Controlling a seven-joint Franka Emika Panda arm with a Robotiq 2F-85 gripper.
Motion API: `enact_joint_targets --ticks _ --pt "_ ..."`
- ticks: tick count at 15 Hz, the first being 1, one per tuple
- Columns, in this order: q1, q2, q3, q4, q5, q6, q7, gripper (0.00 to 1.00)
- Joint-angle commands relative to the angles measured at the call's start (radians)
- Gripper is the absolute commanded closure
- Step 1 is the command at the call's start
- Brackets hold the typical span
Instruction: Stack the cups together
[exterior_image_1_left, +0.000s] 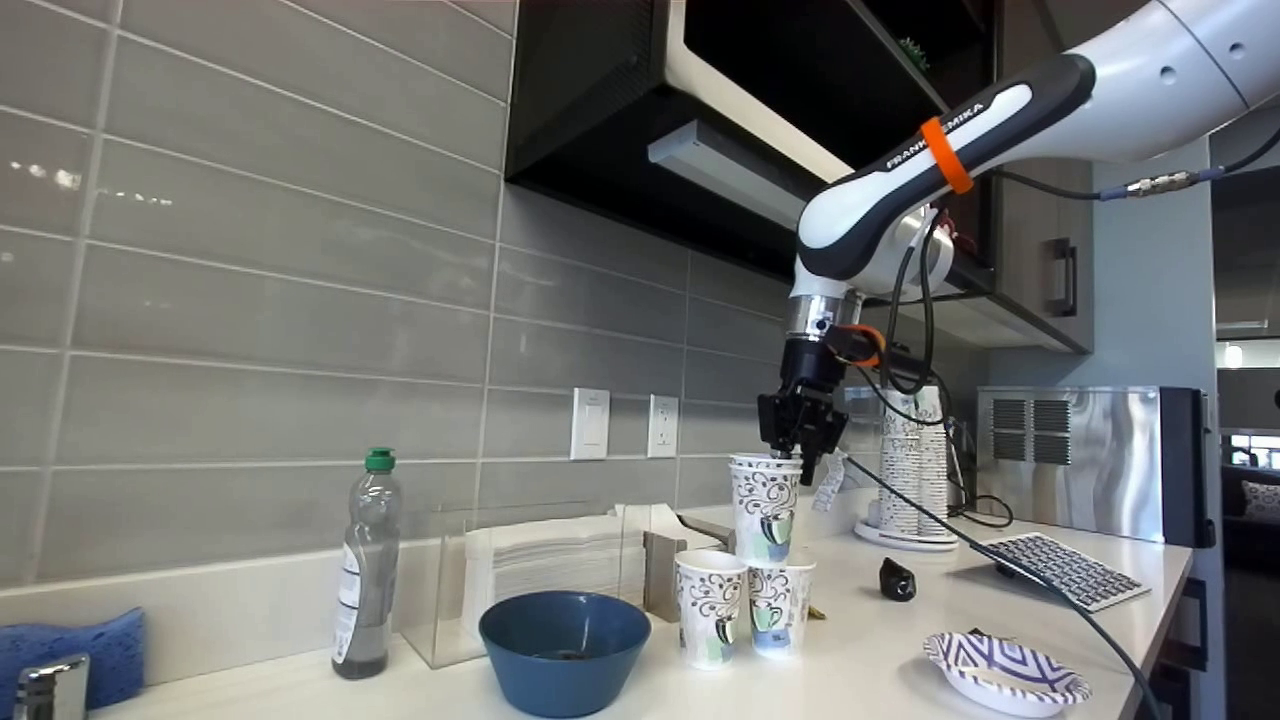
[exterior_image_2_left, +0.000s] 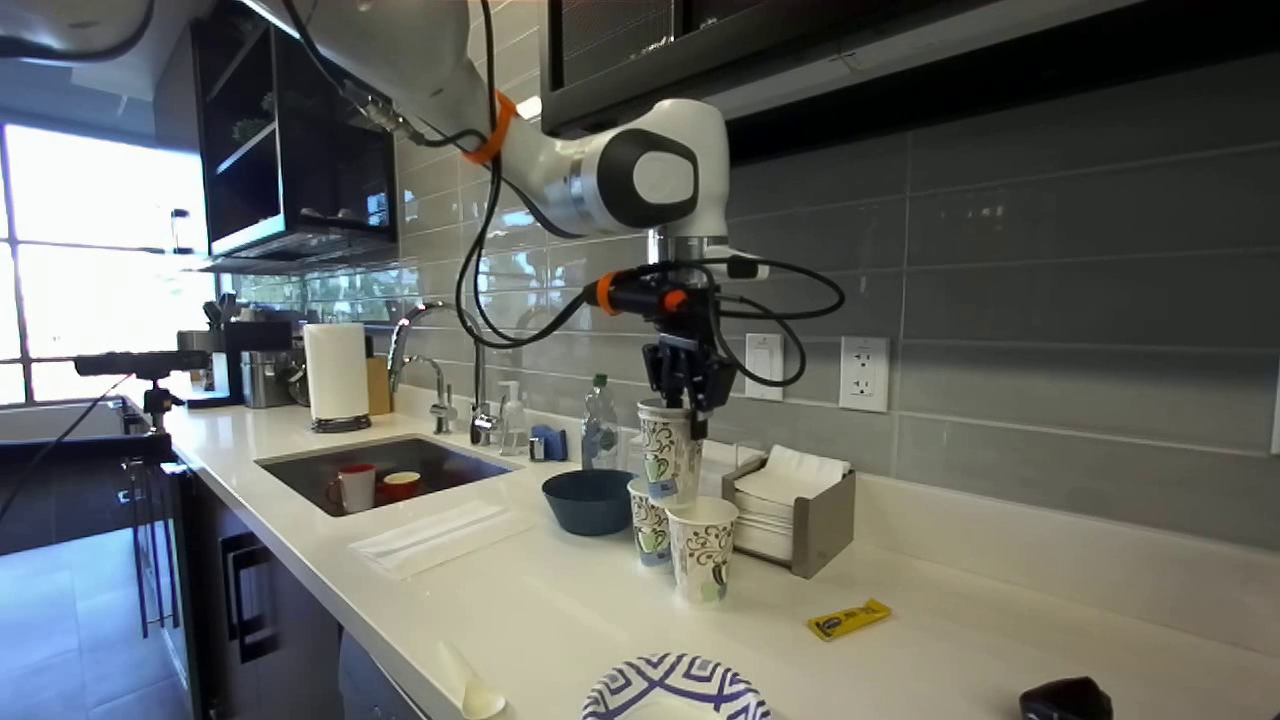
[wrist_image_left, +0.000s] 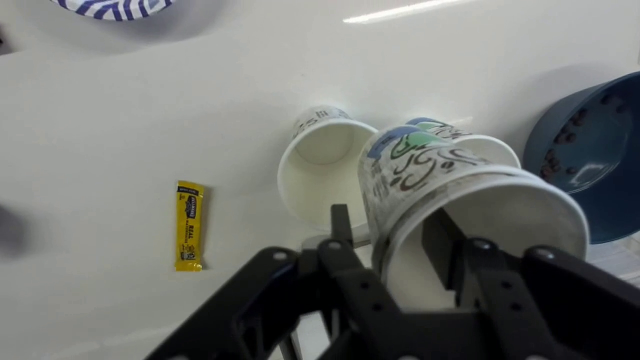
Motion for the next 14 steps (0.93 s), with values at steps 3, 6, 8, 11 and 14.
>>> enact_joint_targets --ticks 3,6,8,11,14 --pt "-0.001 -0.028 0.001 -0.029 -0.026 0.024 0.025 1.0" --pt "-0.001 -0.032 0.001 -0.027 -0.028 0.024 0.024 1.0" --pt "-0.012 -0.113 -0.01 -0.096 -0.044 0.019 0.005 0.99" --pt "-0.02 -0.165 -0.018 -0.123 -0.066 0.02 -0.003 0.99" --pt "-0.018 -0.221 -0.015 -0.132 -0.07 0.009 -0.031 0.99"
